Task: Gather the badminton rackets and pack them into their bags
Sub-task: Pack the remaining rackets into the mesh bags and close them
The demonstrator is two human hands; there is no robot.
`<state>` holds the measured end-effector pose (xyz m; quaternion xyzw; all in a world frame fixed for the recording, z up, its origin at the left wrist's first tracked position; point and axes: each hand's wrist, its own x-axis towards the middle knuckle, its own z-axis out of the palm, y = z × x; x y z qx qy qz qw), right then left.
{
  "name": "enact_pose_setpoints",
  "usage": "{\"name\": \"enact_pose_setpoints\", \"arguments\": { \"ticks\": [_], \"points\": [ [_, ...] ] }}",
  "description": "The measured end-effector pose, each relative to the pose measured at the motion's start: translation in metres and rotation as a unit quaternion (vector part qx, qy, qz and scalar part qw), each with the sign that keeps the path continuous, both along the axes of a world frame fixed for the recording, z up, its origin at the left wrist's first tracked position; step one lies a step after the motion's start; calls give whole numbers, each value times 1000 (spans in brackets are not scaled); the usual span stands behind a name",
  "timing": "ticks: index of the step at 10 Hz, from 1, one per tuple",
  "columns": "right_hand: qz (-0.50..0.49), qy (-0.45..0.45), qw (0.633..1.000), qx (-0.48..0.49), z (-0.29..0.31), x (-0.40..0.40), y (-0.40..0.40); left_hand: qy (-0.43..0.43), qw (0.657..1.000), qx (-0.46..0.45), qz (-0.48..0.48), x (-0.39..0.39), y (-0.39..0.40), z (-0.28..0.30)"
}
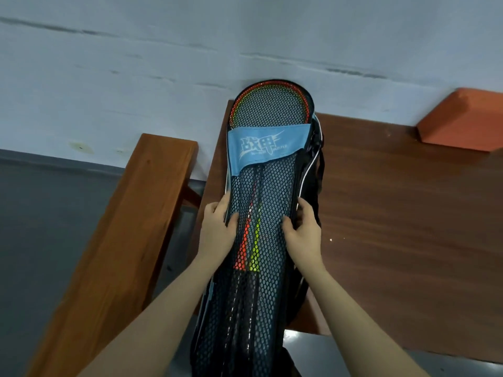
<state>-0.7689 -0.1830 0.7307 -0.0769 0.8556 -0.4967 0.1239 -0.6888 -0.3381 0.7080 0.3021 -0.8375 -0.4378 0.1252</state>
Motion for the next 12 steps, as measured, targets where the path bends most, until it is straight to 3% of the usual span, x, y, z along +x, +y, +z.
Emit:
{"name": "enact_pose_setpoints", "arguments": {
  "ticks": [1, 2, 3, 4, 6, 7, 8, 10, 12],
  "points": [
    [2, 19, 999, 27, -6, -1, 12, 16, 1000, -2, -5, 0, 6, 2],
    [-1, 46, 982, 182, -19, -2, 18, -47, 999, -21, 5, -3, 11, -4],
    [4, -6, 973, 232, -25, 0, 20, -121, 991, -59, -10, -3, 8, -11],
    [12, -12, 980, 198, -28, 2, 16, -66, 998, 9, -15, 0, 5, -9],
    [51, 13, 989, 139, -33, 5, 1, 6, 998, -46, -41, 12, -2, -4],
    [46, 36, 988, 140, -35, 8, -3, -17, 996, -49, -70, 13, -7, -5],
    [51, 41, 983, 173, -35, 8, 1, -68, 986, -127, -85, 9, -10, -5],
    [55, 25, 970, 236, -16, 4, 11, -76, 967, -218, -110, 14, -20, 5],
    [42, 77, 984, 154, 41, -3, 17, -44, 964, -252, -67, 12, -25, 68]
  ]
}}
